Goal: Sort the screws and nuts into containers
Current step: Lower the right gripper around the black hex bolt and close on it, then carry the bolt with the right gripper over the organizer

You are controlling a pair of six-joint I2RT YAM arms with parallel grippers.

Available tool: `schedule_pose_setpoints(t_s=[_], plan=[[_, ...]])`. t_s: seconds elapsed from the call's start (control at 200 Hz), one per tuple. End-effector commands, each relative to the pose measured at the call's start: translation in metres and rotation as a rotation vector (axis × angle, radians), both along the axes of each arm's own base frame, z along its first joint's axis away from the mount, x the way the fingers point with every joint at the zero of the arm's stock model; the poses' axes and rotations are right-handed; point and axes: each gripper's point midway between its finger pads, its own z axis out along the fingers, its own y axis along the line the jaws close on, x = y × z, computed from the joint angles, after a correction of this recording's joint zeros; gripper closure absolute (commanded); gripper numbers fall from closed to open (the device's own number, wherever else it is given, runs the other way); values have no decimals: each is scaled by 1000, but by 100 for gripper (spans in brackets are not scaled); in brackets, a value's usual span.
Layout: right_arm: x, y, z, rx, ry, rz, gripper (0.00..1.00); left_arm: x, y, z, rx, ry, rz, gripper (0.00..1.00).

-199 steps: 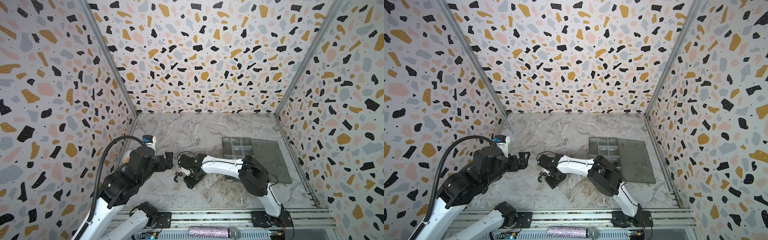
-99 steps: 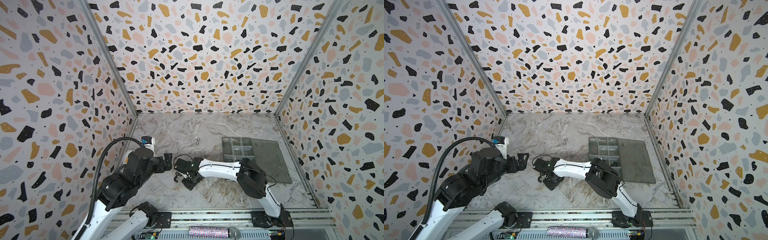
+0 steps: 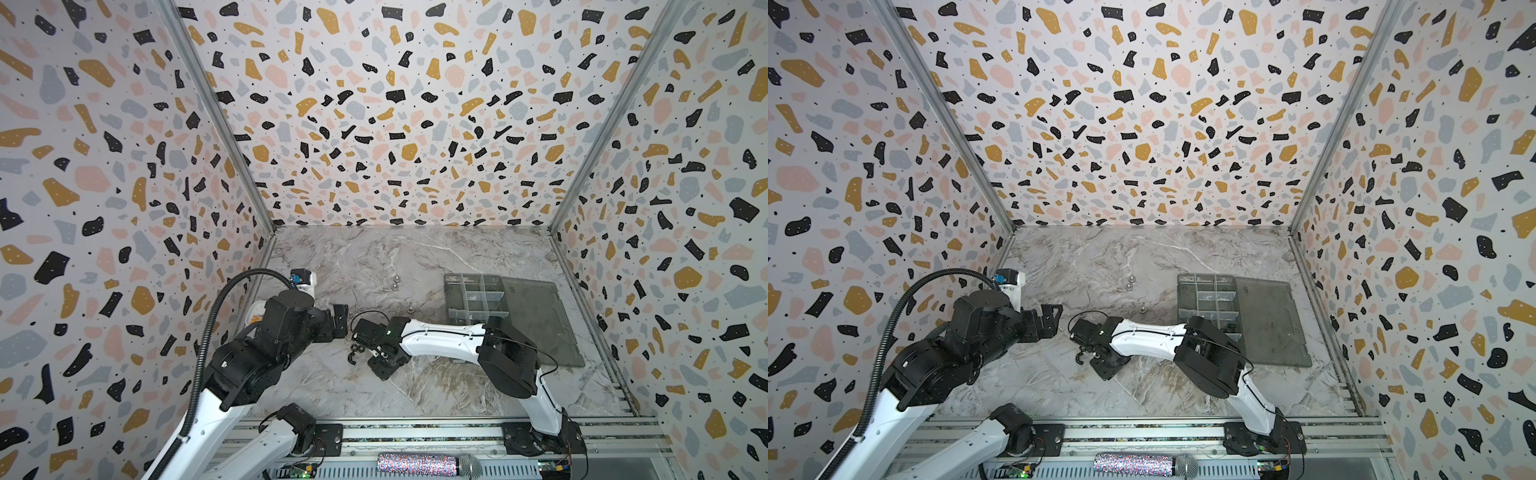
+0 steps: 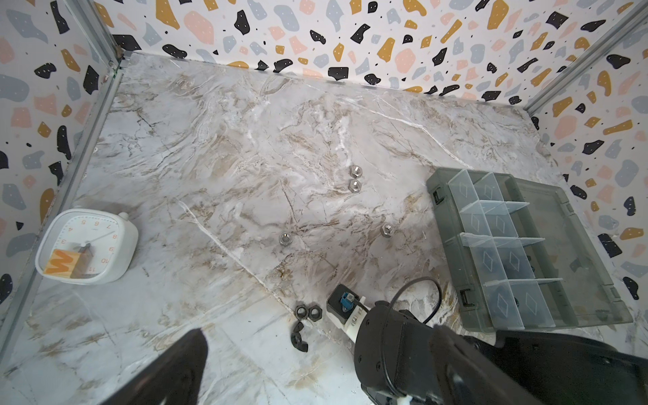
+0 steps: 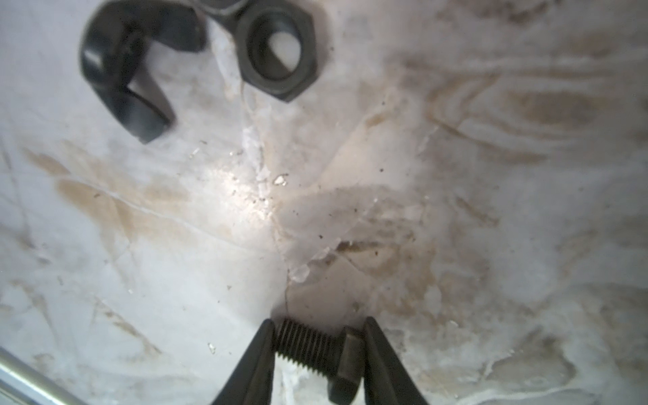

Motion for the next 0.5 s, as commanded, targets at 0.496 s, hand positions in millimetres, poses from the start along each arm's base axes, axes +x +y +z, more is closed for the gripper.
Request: schedule_pose_setpoints(t_s=[0.496], plan=[[49,-58,45,-79,-41,-111,73,31,-18,32,12,-103,-44,0]])
